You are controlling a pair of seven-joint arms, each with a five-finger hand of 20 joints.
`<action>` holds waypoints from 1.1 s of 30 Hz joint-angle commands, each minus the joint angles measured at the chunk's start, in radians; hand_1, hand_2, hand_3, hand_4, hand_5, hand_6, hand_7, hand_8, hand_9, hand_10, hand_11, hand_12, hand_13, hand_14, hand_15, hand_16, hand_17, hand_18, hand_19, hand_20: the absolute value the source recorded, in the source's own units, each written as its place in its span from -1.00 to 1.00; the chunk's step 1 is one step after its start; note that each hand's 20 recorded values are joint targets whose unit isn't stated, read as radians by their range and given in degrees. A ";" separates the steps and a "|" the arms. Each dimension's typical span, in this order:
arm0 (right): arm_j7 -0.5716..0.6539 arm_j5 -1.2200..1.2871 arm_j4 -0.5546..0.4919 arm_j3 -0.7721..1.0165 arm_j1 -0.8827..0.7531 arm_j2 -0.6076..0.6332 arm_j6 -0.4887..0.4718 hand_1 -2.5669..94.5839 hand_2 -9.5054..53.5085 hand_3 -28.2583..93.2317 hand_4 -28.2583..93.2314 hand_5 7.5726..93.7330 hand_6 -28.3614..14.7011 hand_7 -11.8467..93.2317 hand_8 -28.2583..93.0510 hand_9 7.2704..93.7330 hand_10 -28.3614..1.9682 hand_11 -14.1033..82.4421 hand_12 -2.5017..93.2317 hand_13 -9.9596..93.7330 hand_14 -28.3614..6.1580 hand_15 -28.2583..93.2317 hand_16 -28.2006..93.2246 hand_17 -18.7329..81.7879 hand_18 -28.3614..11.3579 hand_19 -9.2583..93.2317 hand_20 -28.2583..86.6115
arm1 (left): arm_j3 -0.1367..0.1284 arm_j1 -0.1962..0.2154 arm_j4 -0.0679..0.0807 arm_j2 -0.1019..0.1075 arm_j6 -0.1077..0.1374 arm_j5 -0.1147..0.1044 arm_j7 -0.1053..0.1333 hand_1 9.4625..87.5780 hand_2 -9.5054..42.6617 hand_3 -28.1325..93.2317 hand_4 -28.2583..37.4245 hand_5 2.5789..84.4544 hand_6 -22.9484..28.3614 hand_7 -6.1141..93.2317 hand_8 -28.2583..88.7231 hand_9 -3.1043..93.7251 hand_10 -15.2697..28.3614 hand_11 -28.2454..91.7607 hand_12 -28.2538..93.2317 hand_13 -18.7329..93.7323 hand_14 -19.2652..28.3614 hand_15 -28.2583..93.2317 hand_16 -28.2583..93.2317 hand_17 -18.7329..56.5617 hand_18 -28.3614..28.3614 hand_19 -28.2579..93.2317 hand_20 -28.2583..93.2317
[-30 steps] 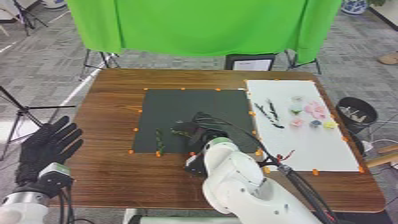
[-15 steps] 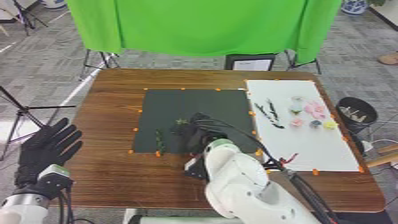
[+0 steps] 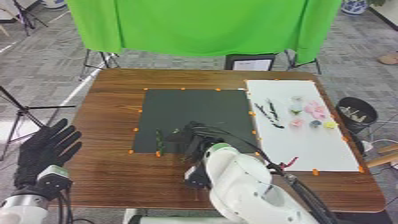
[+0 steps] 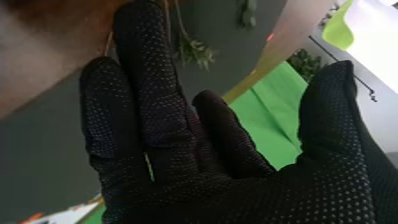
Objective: Arrange flowers
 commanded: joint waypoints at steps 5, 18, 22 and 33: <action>-0.108 -0.168 -0.046 -0.019 0.003 0.044 0.066 -0.57 -0.23 0.66 -0.86 0.13 -0.24 -0.64 -0.69 0.21 -0.78 -0.43 -0.71 0.68 -0.29 0.19 -0.23 0.33 -0.81 0.99 -0.52 | -0.010 0.026 -0.010 -0.007 0.015 -0.014 0.014 -0.56 -0.20 0.70 -0.94 -0.08 0.30 -0.62 -0.65 -0.26 0.48 -0.20 -0.32 -0.29 0.52 0.03 -0.62 -0.73 0.58 0.08 -0.39; -0.072 0.093 -0.026 0.086 -0.027 -0.053 -0.328 -0.53 -0.14 0.59 -0.85 0.45 -0.08 -0.57 -0.70 0.54 -0.53 -0.37 -0.57 0.64 -0.28 0.32 -0.12 0.24 -0.85 0.98 -0.19 | 0.002 -0.007 0.000 -0.012 0.002 0.007 -0.024 -0.56 -0.19 0.70 -0.94 -0.07 0.30 -0.61 -0.65 -0.25 0.48 -0.20 -0.32 -0.29 0.52 0.03 -0.62 -0.73 0.57 0.08 -0.39; -0.078 0.076 -0.012 0.082 -0.028 -0.058 -0.338 -0.54 -0.13 0.59 -0.84 0.43 -0.08 -0.58 -0.70 0.53 -0.53 -0.37 -0.57 0.64 -0.30 0.32 -0.12 0.23 -0.85 0.98 -0.19 | 0.008 -0.014 0.004 -0.012 -0.001 0.008 -0.034 -0.56 -0.19 0.70 -0.94 -0.07 0.30 -0.61 -0.65 -0.25 0.48 -0.20 -0.32 -0.29 0.52 0.04 -0.62 -0.73 0.57 0.08 -0.39; -0.014 0.024 0.063 0.070 -0.018 -0.055 -0.391 -0.55 -0.12 0.58 -0.84 0.39 -0.14 -0.60 -0.69 0.42 -0.59 -0.45 -0.62 0.62 -0.30 0.29 -0.15 0.23 -0.84 0.98 -0.20 | 0.007 -0.015 0.006 -0.010 -0.004 0.009 -0.037 -0.56 -0.19 0.70 -0.94 -0.07 0.30 -0.61 -0.66 -0.25 0.48 -0.20 -0.32 -0.29 0.52 0.04 -0.62 -0.73 0.57 0.08 -0.39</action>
